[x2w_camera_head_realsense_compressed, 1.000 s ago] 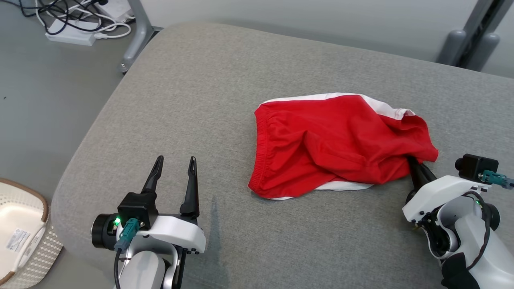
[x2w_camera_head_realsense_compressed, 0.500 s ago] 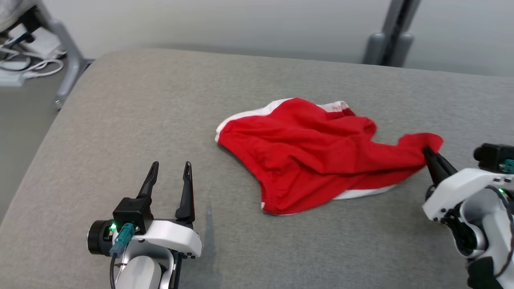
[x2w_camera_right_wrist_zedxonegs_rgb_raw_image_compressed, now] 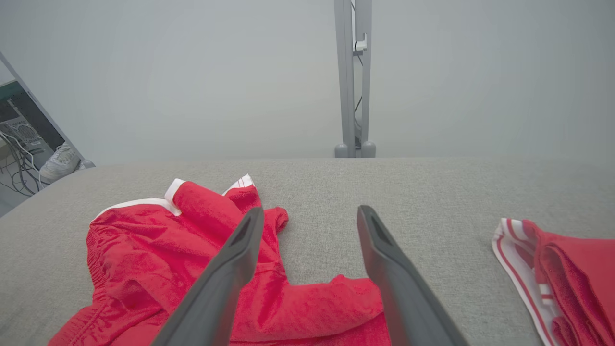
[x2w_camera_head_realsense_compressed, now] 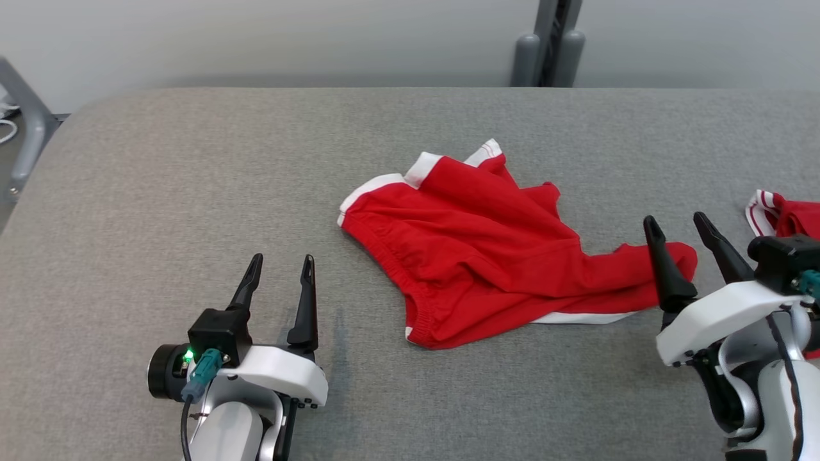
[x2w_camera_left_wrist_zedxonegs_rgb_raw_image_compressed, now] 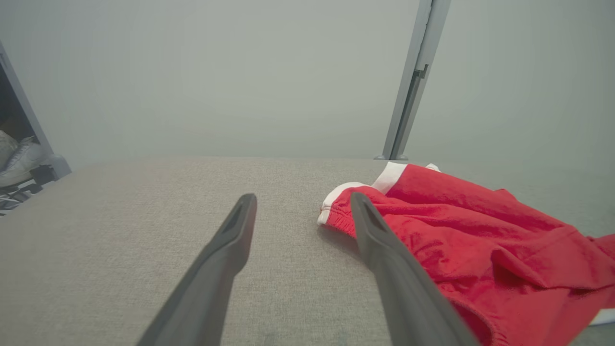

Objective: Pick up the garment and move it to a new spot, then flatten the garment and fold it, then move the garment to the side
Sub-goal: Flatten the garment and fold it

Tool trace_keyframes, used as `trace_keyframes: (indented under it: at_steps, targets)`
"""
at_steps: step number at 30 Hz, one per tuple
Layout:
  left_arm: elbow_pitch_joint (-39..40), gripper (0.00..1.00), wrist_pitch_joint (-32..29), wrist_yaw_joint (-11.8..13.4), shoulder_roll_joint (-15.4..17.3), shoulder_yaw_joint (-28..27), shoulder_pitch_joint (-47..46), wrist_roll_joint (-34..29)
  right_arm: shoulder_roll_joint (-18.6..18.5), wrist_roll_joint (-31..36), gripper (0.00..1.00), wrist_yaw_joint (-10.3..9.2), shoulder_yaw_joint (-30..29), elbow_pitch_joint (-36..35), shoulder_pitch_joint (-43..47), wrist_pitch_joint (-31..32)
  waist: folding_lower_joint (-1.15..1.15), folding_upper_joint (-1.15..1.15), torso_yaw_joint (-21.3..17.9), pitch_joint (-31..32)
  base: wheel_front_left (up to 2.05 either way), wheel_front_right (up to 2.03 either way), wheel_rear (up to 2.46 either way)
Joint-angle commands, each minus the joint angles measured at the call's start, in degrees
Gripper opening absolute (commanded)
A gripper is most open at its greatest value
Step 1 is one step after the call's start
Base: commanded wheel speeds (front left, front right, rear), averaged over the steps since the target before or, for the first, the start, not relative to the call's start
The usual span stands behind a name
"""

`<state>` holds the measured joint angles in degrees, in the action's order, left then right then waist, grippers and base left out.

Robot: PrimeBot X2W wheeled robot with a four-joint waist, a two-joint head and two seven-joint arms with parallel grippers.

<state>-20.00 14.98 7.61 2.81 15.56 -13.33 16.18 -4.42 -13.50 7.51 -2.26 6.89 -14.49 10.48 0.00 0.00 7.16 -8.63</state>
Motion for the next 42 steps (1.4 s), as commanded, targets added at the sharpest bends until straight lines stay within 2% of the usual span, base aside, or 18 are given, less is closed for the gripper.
trace_keyframes:
  at_steps: [1,9,12,17,24,25,26,27,30,34,38,39,42]
  targets:
    - [-0.5,1.00,0.2,-0.5,0.2,-0.5,-1.2,0.3,-0.3,0.0,1.00,-0.03,1.4,-1.3,0.9,-2.3,0.00,0.00,-1.1,-0.7,0.00,0.00,0.00]
    - [-8.1,1.00,-0.2,-2.3,0.6,-2.4,-7.3,2.1,-1.8,0.2,1.00,-0.03,7.7,-4.3,-0.2,-10.1,0.00,0.00,-6.9,-4.2,0.00,0.00,0.00]
    - [-12.1,1.00,-1.5,-3.5,1.3,-3.1,-11.4,3.3,-1.9,0.1,1.00,-0.03,8.4,-4.4,-0.5,-12.1,0.00,0.00,-9.4,-5.6,0.00,0.00,0.00]
    - [-19.3,1.00,-5.1,-4.0,3.5,-3.2,-17.1,3.1,-1.6,0.1,1.00,-0.03,9.0,-3.4,-0.7,-13.8,0.00,0.00,-12.7,-7.3,0.00,0.00,0.00]
    - [-26.0,1.00,-9.3,-4.7,6.6,-1.1,-21.9,0.8,-1.1,-0.1,1.00,-0.03,9.2,-2.1,-1.3,-15.3,0.00,0.00,-14.8,-8.7,0.00,0.00,0.00]
    - [-26.6,0.95,-9.3,-5.2,7.0,-0.9,-22.6,0.8,-1.0,-0.3,1.00,-0.03,9.1,-1.8,-1.3,-15.4,0.00,0.00,-15.0,-8.8,0.00,0.00,0.00]
    - [-27.1,0.30,-9.3,-5.6,7.4,-0.8,-23.1,0.7,-0.9,-0.3,1.00,-0.03,8.9,-1.4,-1.2,-15.5,0.00,0.00,-15.1,-9.0,0.00,0.00,0.00]
    - [-27.6,0.00,-9.2,-6.1,7.8,-0.4,-23.5,0.3,-0.9,0.0,1.00,-0.03,8.8,-1.1,-1.2,-15.7,0.00,0.00,-15.2,-9.1,0.00,0.00,0.00]
    - [-28.3,0.00,-8.6,-6.9,9.0,-0.1,-25.2,0.1,-0.5,0.3,1.00,-0.03,9.0,-0.4,-1.5,-16.2,0.00,0.00,-15.6,-9.7,0.00,0.00,0.00]
    - [-28.5,0.00,-8.2,-6.7,11.3,0.0,-28.2,-0.7,-0.2,0.3,1.00,-0.03,9.2,0.3,-2.1,-16.9,0.00,0.00,-16.1,-10.7,0.00,0.00,0.00]
    - [-29.2,0.00,-10.3,-7.4,13.8,0.8,-32.6,-1.9,0.2,0.3,1.00,-0.03,9.3,0.6,-2.9,-17.6,0.00,0.00,-16.6,-11.9,0.00,0.00,0.00]
    - [-30.4,0.00,-12.0,-7.9,15.7,1.6,-34.6,-2.9,0.4,0.4,1.00,-0.03,9.5,0.8,-3.6,-17.9,0.00,0.00,-17.0,-12.6,0.00,0.00,0.00]
    - [-32.1,0.00,-13.4,-8.5,17.2,2.4,-37.8,-3.8,0.7,0.7,1.00,-0.03,10.2,1.6,-4.6,-18.7,0.00,0.00,-17.6,-13.5,0.00,0.00,0.00]
